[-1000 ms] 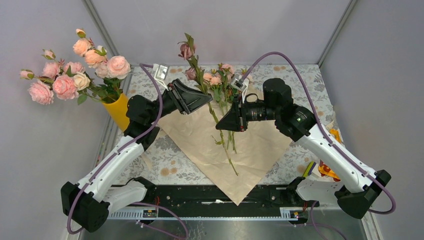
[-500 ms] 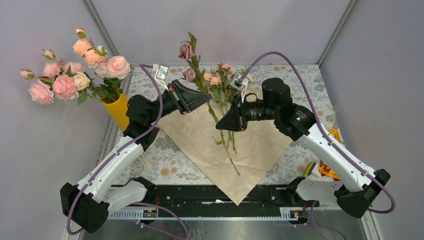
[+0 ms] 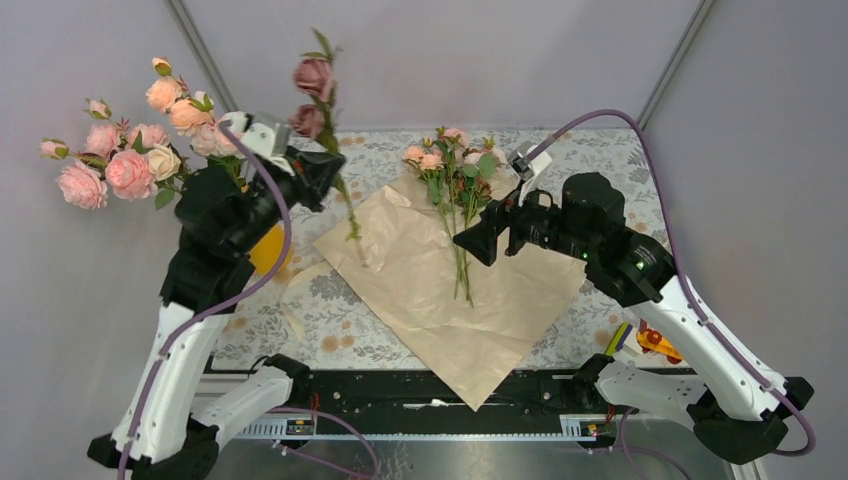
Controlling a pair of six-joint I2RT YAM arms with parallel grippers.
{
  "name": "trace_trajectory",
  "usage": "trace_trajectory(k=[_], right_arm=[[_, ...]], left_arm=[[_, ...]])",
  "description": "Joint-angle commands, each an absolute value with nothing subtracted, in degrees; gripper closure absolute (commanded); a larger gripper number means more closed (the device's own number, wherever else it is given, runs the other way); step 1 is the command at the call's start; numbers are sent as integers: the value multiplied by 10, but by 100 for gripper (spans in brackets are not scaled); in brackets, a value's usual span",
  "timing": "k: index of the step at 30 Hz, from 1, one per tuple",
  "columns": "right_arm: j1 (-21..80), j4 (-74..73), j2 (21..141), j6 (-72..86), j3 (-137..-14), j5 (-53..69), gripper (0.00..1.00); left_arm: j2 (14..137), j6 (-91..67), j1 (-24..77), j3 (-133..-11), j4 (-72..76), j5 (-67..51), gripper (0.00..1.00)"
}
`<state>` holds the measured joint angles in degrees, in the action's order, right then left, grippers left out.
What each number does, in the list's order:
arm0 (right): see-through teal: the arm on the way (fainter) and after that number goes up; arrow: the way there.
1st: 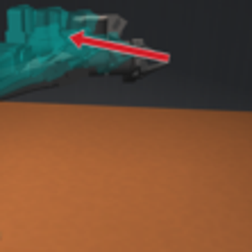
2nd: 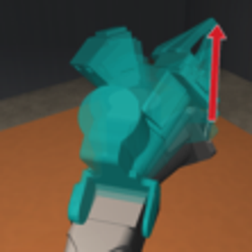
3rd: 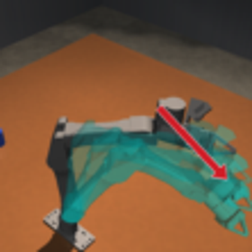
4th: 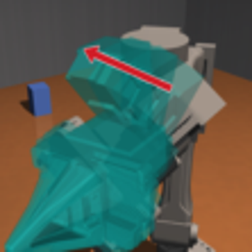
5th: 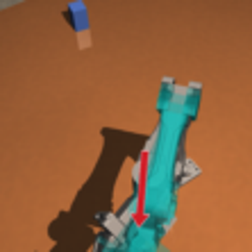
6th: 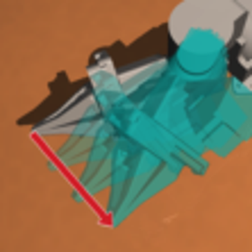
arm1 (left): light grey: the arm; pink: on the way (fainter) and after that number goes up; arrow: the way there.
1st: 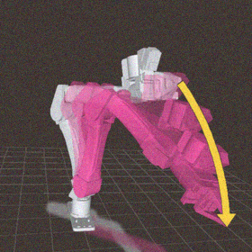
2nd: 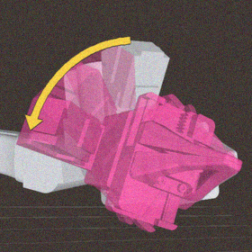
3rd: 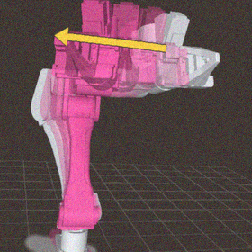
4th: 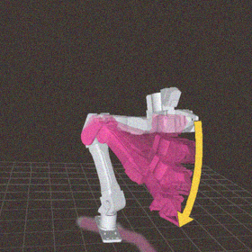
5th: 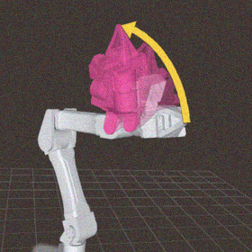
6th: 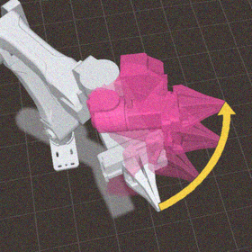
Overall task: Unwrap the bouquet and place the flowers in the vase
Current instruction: Insert the fake flower into the vase.
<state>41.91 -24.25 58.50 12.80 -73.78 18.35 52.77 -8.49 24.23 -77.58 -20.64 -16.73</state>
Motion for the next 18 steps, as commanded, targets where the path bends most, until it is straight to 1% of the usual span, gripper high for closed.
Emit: trace_trajectory(k=[1, 5, 8, 12, 18], right_arm=[[419, -277, 587, 95, -726, 12, 9], [385, -279, 589, 87, -698, -36, 6], [314, -276, 586, 109, -671, -10, 6], [230, -266, 572, 113, -636, 25, 6], [174, -266, 559, 111, -610, 46, 6]], left_arm=[[498, 41, 186, -812, -268, 1, 100], [523, 84, 179, -897, -302, 108, 100], [528, 109, 167, -937, -305, 148, 100], [517, 136, 149, -952, -277, 177, 100], [538, 153, 134, -1016, -292, 275, 100]])
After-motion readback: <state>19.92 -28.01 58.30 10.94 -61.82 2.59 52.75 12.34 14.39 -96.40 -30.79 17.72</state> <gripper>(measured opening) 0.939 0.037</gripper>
